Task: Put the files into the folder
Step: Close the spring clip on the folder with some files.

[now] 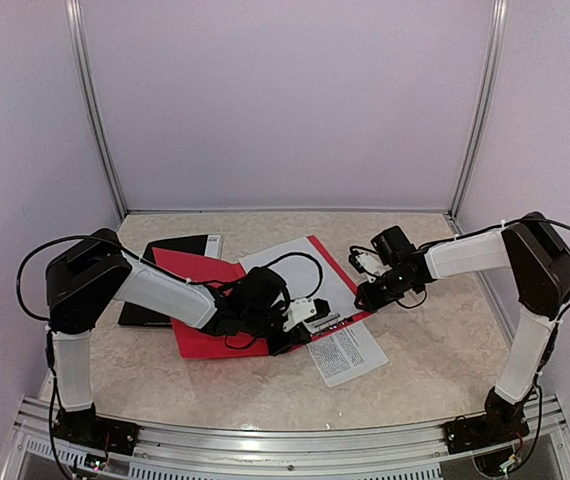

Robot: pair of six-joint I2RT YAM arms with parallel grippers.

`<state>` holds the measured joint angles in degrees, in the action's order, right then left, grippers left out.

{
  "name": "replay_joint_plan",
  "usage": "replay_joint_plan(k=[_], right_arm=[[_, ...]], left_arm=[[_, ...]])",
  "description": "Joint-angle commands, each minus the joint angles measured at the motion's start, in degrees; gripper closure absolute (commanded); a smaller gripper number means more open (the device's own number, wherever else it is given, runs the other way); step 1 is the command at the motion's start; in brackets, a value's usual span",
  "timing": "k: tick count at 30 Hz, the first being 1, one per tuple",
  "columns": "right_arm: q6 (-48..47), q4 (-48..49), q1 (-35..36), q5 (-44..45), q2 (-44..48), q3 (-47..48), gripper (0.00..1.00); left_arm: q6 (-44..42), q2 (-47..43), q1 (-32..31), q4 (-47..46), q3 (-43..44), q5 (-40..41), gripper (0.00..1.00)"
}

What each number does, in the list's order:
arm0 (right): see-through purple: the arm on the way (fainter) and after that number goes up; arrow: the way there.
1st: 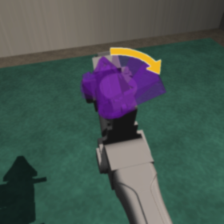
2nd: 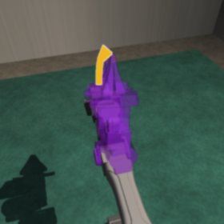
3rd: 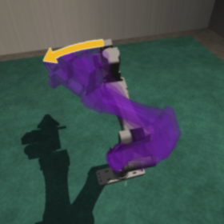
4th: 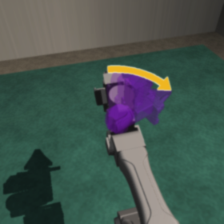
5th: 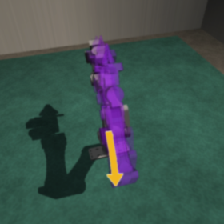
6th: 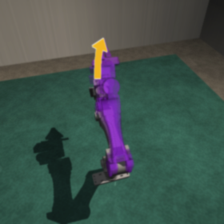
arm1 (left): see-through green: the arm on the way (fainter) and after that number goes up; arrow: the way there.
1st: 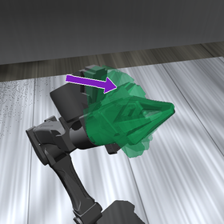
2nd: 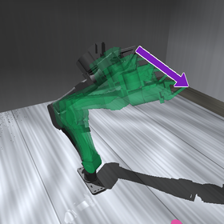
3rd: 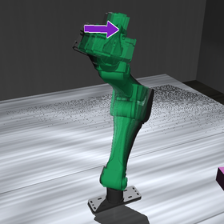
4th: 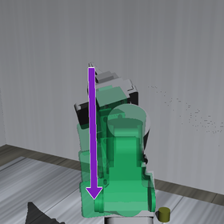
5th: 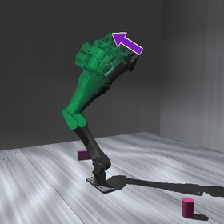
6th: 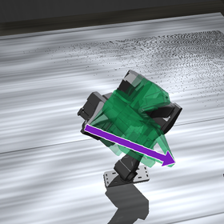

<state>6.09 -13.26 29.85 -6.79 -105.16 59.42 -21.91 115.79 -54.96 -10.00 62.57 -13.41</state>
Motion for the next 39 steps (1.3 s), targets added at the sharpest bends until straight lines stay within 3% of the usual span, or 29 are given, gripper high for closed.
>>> replay_joint_plan(k=[1,20,39], right_arm=[[-0.1,-0.7,-0.6,0.0,-0.5,-0.4,0.70],[-0.2,-0.9,-0.5,-0.1,-0.6,-0.6,0.70],[-0.4,-1.5,-0.6,1.3,-0.5,-0.4,0.71]], left_arm=[[0.2,0.3,-0.1,0.0,2.0,0.3,0.87],[-0.5,-1.2,-1.1,2.2,5.6,1.4,0.91],[-3.2,-1.7,-1.9,7.9,11.0,1.9,0.88]])
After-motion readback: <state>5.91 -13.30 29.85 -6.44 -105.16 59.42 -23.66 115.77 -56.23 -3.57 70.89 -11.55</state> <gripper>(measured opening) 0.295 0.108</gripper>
